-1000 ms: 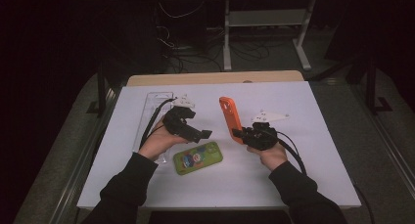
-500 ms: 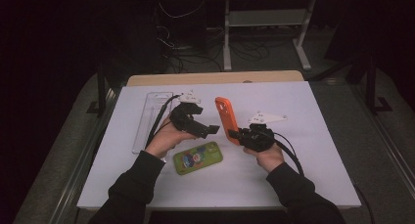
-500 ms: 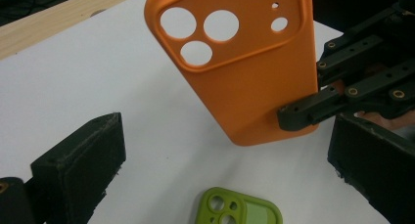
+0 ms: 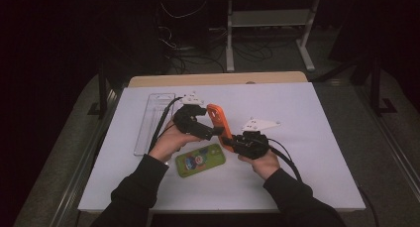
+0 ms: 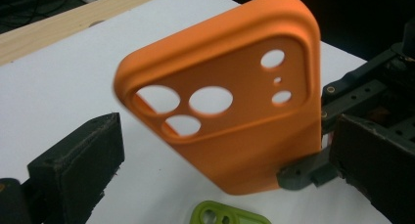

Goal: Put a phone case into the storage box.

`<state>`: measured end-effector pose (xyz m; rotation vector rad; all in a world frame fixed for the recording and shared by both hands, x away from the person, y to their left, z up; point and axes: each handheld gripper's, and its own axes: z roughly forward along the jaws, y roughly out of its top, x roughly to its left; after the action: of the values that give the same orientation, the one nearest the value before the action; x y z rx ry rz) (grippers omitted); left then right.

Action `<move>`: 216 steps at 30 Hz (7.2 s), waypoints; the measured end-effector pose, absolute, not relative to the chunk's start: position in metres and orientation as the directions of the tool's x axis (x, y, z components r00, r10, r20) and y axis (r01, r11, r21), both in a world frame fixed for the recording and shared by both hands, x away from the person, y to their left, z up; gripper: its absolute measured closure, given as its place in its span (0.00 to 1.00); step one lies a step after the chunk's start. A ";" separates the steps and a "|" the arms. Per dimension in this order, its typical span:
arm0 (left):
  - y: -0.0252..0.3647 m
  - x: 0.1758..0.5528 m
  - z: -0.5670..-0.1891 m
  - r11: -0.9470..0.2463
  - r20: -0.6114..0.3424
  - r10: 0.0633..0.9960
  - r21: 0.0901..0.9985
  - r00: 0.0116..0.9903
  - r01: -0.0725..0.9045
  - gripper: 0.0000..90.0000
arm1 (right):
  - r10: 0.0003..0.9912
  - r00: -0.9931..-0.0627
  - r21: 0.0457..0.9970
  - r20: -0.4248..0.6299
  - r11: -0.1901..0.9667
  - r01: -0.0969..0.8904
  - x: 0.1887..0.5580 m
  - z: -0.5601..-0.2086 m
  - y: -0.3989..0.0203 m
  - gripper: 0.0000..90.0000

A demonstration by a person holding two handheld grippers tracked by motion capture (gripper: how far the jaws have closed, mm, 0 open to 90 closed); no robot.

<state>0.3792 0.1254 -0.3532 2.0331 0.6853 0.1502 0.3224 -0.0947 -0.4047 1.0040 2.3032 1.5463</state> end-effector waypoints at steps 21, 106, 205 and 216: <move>0.122 0.379 -0.360 -0.317 -0.212 0.542 0.845 0.813 0.431 0.01 | 0.615 -0.765 0.878 0.192 0.241 0.414 0.317 -0.408 -0.084 0.87; 0.177 0.416 -0.288 -0.305 -0.061 0.667 0.887 0.743 0.346 0.16 | 0.740 -0.669 0.785 0.065 0.377 0.492 0.303 -0.425 -0.177 0.00; 0.246 0.509 -0.327 -0.189 0.048 0.967 0.790 0.249 0.583 0.00 | 0.762 -0.646 0.800 0.048 0.358 0.482 0.290 -0.425 -0.215 0.00; 0.254 0.477 -0.294 -0.271 0.017 0.896 0.813 0.443 0.516 0.00 | 0.761 -0.647 0.796 0.047 0.363 0.484 0.290 -0.426 -0.214 0.00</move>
<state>0.4772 0.2543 -0.2942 1.9310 1.1876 0.6311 0.2898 -0.2137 -0.4265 1.0957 2.2998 1.1735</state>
